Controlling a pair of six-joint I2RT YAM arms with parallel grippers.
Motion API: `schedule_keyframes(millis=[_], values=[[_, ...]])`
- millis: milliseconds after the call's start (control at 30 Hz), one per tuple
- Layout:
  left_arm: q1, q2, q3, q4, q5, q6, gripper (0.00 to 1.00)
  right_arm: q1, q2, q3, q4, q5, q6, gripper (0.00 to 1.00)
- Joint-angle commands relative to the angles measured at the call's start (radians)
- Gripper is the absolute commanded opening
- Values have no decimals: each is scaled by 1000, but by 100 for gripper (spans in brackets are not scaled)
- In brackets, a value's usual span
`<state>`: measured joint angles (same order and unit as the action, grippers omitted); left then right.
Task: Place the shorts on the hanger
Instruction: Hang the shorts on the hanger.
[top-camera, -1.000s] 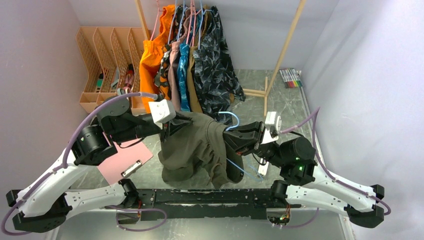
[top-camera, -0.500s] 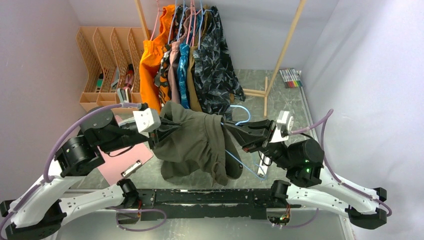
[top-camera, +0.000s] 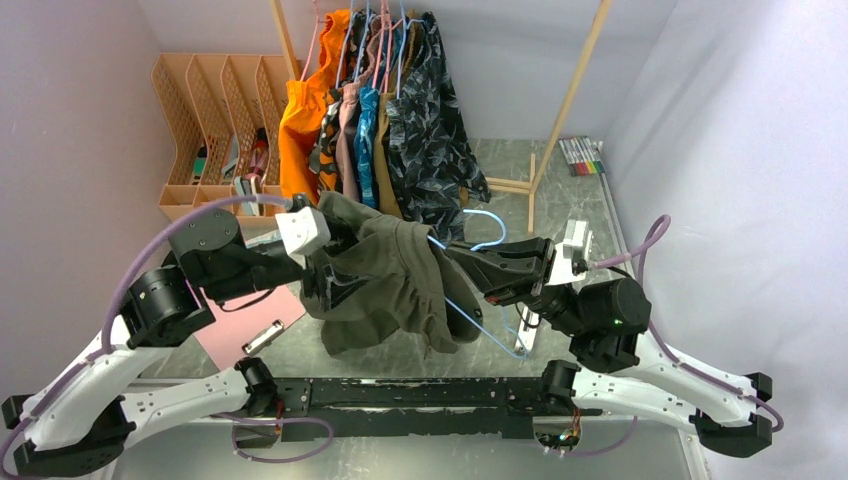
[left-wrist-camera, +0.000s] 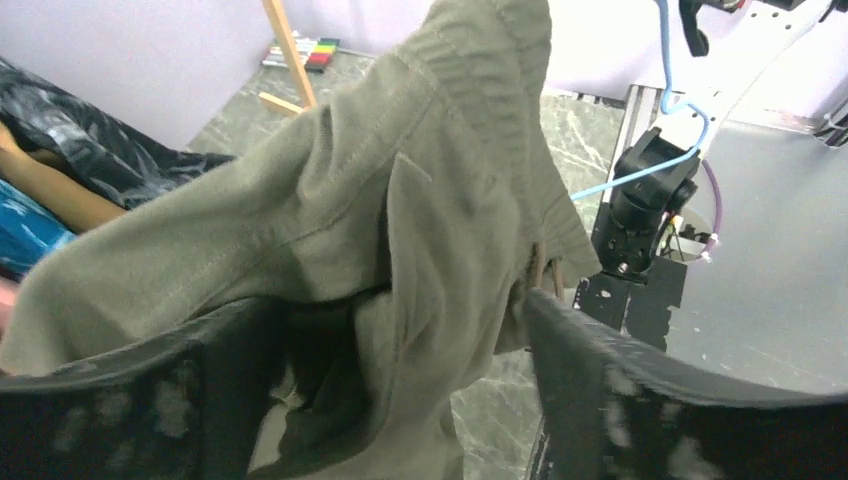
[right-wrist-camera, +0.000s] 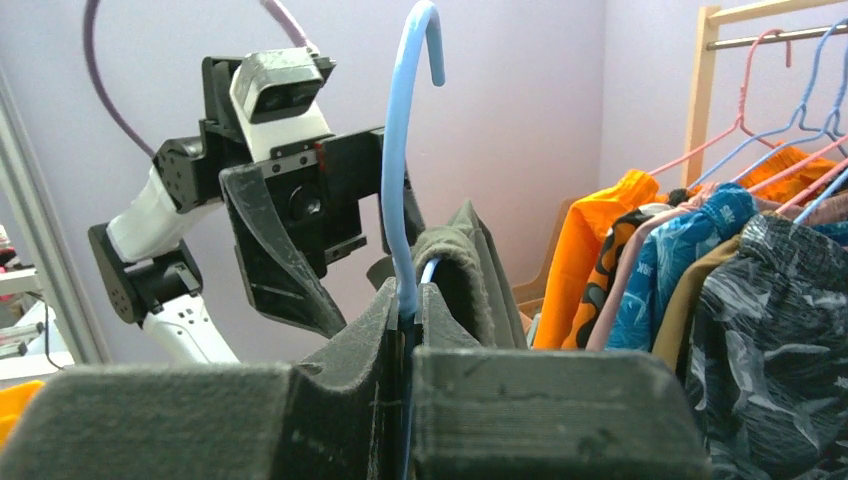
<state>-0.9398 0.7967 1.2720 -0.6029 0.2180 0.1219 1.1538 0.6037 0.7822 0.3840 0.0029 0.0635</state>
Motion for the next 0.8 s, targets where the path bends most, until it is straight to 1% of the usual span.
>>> schedule_keyframes(millis=[0,167,267,400,567,633,767], values=[[-4,-11,108,20,36,-46,100,-2,-7,7,159,-40,26,0],[-4,-78,185,60,68,-52,99,0,-18,15,129,-57,18,0],[-4,-74,244,59,89,-37,99,-1,-20,27,94,-96,16,0],[-5,43,395,-59,156,-4,97,-1,-16,46,41,-168,28,0],[-4,223,555,-215,317,24,97,0,-12,43,27,-226,45,0],[-4,262,579,-270,372,32,98,0,-16,35,35,-232,50,0],[-4,262,535,-278,412,34,100,-1,-29,27,40,-235,51,0]])
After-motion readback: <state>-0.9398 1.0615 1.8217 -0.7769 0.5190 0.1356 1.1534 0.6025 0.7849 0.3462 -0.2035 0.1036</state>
